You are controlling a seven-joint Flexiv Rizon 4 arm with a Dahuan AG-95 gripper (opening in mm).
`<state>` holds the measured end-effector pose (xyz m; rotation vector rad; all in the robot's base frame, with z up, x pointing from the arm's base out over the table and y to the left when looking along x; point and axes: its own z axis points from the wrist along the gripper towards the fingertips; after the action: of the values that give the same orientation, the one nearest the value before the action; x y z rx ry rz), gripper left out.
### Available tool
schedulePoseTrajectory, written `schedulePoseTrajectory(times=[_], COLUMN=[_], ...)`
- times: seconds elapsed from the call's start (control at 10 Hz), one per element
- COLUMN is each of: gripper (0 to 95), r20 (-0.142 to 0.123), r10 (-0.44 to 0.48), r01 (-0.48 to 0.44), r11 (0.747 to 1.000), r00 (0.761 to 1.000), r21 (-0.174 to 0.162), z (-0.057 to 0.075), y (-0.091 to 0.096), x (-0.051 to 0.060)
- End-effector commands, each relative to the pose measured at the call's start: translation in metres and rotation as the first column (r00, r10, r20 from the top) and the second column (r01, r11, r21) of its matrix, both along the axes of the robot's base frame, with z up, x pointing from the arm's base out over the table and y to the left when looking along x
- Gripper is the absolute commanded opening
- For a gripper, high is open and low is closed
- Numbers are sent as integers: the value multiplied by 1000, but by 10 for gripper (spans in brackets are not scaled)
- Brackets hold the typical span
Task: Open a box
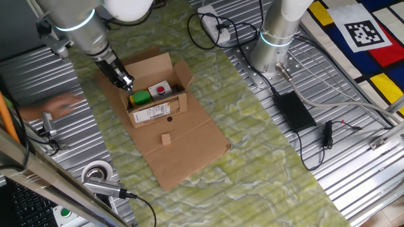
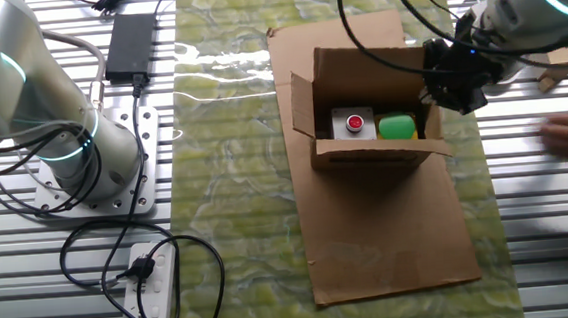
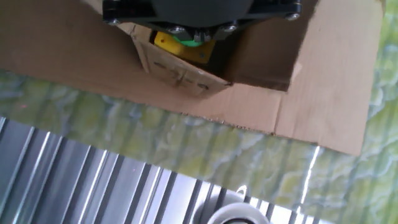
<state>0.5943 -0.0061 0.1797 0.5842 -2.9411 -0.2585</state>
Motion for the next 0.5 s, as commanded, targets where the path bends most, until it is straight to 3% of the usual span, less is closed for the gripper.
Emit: schedulePoseTrajectory(times=[0.1,0.3,0.5], gripper=[0,0,0], r20=[64,73,101], r10=[-24,-26,-63], r01=[23,26,62], r11=[1000,1000,998], r00=[998,997,993], r21=[9,3,5], z=[6,9,10], y=[1,2,2], x=[0,0,0])
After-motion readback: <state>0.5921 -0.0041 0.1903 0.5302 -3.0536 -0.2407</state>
